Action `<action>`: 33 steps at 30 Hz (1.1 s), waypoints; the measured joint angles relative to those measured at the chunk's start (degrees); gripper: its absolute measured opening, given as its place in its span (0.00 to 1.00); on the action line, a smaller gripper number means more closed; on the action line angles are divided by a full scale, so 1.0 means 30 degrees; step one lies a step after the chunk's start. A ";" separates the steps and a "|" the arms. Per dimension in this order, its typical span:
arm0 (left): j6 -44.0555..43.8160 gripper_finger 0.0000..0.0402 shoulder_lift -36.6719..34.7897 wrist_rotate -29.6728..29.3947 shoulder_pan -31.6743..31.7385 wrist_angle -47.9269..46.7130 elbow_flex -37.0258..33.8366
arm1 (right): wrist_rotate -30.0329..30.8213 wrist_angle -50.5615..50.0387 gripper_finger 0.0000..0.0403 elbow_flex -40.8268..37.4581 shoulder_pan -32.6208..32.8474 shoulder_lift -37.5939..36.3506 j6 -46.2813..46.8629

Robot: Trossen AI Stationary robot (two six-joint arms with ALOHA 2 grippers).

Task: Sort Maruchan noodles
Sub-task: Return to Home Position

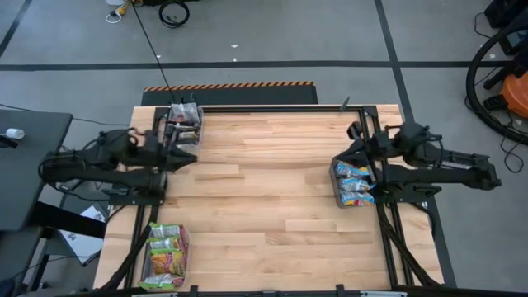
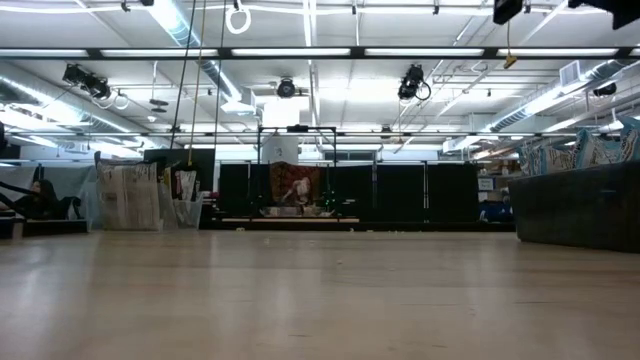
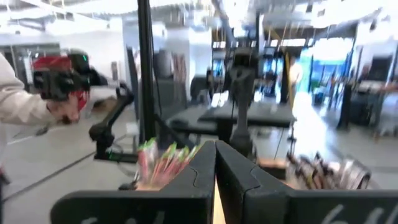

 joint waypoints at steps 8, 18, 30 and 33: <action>-0.0714 0.06 -0.3719 -0.0471 -0.0071 -0.1882 -0.2510 | 0.0033 0.3187 0.04 -0.4343 -0.0100 -0.2898 0.2639; -0.1255 0.06 -0.7387 0.0431 -0.0065 0.2991 -0.8893 | 0.1535 0.9151 0.04 -0.9953 -0.0113 -0.6016 0.4136; -0.2615 0.06 -0.9604 0.1018 -0.0021 0.5778 -1.3063 | -0.0503 0.6364 0.04 -1.0001 -0.1138 -0.8393 0.4651; -0.2332 0.06 -0.9624 0.1583 -0.0036 0.5365 -1.3091 | -0.0963 0.5055 0.04 -1.0001 -0.1237 -0.9027 0.5022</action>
